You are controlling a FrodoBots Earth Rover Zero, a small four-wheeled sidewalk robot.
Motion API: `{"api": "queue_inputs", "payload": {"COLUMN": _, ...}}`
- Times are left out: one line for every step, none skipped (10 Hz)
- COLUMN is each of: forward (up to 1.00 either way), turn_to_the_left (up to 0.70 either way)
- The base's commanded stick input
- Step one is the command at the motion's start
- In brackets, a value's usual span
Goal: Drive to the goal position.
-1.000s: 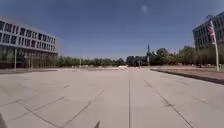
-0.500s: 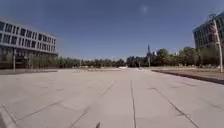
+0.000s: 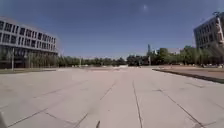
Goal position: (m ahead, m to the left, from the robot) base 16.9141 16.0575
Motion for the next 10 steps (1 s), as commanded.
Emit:
{"api": "queue_inputs", "payload": {"forward": 0.70, "turn_to_the_left": 0.00}}
{"api": "queue_inputs", "payload": {"forward": 0.70, "turn_to_the_left": 0.00}}
{"api": "queue_inputs", "payload": {"forward": 0.70, "turn_to_the_left": 0.00}}
{"api": "queue_inputs", "payload": {"forward": 0.70, "turn_to_the_left": 0.00}}
{"api": "queue_inputs", "payload": {"forward": 0.70, "turn_to_the_left": 0.00}}
{"api": "queue_inputs", "payload": {"forward": 0.70, "turn_to_the_left": 0.00}}
{"api": "queue_inputs", "payload": {"forward": 0.70, "turn_to_the_left": 0.00}}
{"api": "queue_inputs", "payload": {"forward": 0.70, "turn_to_the_left": 0.00}}
{"api": "queue_inputs", "payload": {"forward": 0.70, "turn_to_the_left": 0.00}}
{"api": "queue_inputs", "payload": {"forward": 0.70, "turn_to_the_left": 0.00}}
